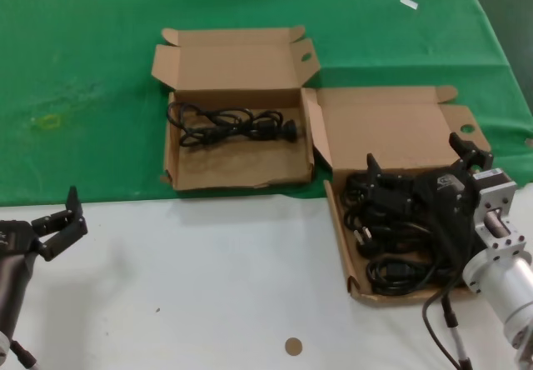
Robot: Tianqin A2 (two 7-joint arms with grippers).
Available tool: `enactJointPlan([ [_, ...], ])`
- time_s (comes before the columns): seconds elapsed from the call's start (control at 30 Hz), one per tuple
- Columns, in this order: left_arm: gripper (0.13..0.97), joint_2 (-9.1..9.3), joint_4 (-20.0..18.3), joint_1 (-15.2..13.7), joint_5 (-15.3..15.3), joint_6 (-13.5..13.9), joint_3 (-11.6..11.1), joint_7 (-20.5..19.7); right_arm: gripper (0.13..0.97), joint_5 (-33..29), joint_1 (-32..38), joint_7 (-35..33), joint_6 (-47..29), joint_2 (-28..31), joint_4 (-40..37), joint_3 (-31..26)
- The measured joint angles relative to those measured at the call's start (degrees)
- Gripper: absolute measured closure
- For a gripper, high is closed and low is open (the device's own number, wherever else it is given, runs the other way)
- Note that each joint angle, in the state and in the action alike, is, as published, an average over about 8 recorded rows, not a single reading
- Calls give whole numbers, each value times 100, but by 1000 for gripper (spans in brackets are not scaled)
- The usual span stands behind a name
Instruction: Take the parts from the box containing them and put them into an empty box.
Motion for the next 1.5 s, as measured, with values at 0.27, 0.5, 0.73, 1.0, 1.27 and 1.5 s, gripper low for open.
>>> enactJointPlan([
  [0.27,132,0,0,0,0,0,0,0,129,0,0,0,0,0,0,0],
  [0.5,132,0,0,0,0,0,0,0,129,0,0,0,0,0,0,0],
  [0.73,132,0,0,0,0,0,0,0,129,0,0,0,0,0,0,0],
  [1.0,132,0,0,0,0,0,0,0,129,0,0,0,0,0,0,0],
  [1.27,132,0,0,0,0,0,0,0,129,0,0,0,0,0,0,0],
  [1.5,132,0,0,0,0,0,0,0,129,0,0,0,0,0,0,0],
])
